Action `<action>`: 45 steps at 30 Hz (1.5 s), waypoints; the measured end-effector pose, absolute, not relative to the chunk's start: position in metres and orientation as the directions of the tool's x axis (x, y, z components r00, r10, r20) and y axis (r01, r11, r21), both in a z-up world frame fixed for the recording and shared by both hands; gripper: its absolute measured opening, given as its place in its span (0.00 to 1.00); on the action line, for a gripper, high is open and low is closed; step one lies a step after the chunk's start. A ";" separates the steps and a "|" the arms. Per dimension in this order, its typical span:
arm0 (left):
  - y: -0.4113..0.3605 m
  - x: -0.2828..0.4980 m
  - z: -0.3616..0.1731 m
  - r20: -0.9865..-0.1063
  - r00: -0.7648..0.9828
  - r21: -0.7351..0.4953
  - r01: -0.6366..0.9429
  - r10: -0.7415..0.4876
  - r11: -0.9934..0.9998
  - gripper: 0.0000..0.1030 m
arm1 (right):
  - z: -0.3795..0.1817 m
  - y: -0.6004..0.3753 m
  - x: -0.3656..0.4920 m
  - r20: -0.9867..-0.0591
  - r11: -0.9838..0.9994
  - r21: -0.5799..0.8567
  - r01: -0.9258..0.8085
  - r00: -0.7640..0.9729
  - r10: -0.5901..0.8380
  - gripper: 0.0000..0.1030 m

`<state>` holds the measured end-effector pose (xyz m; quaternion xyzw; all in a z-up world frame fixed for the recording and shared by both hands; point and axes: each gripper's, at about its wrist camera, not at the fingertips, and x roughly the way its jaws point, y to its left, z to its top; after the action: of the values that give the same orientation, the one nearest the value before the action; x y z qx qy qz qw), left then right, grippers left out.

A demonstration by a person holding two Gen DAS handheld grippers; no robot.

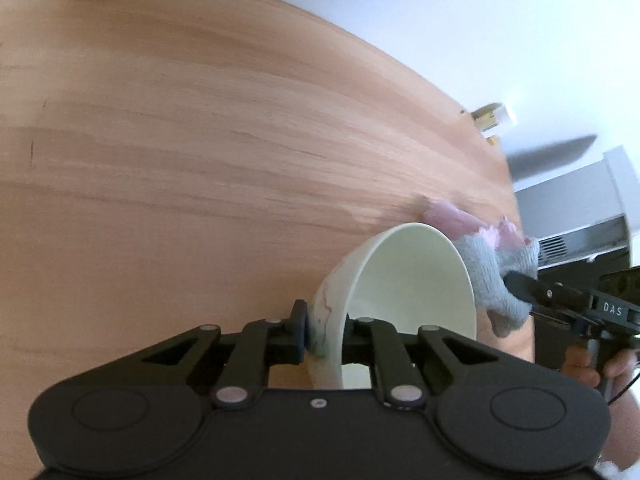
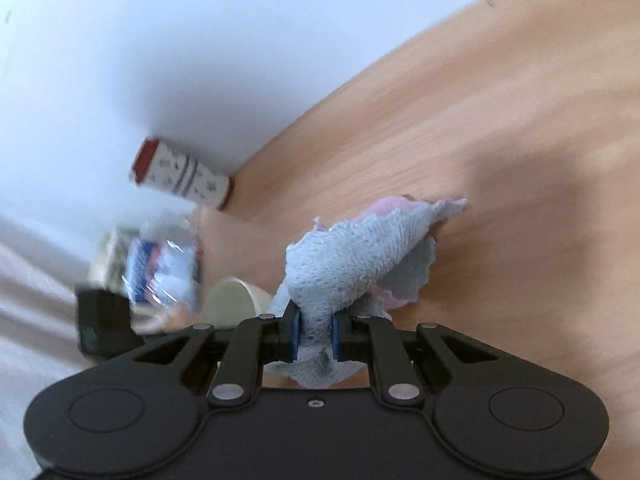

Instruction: Clean bowl

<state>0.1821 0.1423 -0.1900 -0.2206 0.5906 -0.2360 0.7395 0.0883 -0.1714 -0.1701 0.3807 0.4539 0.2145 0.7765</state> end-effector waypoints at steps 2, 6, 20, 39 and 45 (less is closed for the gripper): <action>0.145 0.177 -0.183 -0.734 0.223 -0.649 0.048 -0.642 0.759 0.11 | -0.168 -0.177 0.098 -0.519 0.601 0.799 0.003 0.506 0.689 0.16; 0.140 0.170 -0.160 -0.704 0.273 -0.669 0.054 -0.656 0.741 0.11 | -0.166 -0.174 0.120 -0.443 0.510 0.860 0.014 0.516 0.733 0.16; 0.104 0.132 -0.120 -0.670 0.415 -0.677 -0.001 -0.616 0.736 0.16 | -0.180 -0.200 0.132 -0.456 0.455 0.886 0.095 0.358 0.814 0.16; 0.114 0.132 -0.139 -0.662 0.473 -0.730 -0.234 -0.581 0.642 0.16 | -0.203 -0.226 0.123 -0.420 0.400 0.907 0.129 0.322 0.848 0.16; 0.115 0.140 -0.133 -0.616 0.549 -0.762 -0.232 -0.565 0.605 0.17 | -0.177 -0.235 0.130 -0.332 0.349 0.937 0.027 0.386 0.861 0.16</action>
<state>0.1404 0.1149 -0.1330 -0.4308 0.4622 -0.1086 0.7675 0.1296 -0.2348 -0.1770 0.4813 0.4613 0.3067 0.6793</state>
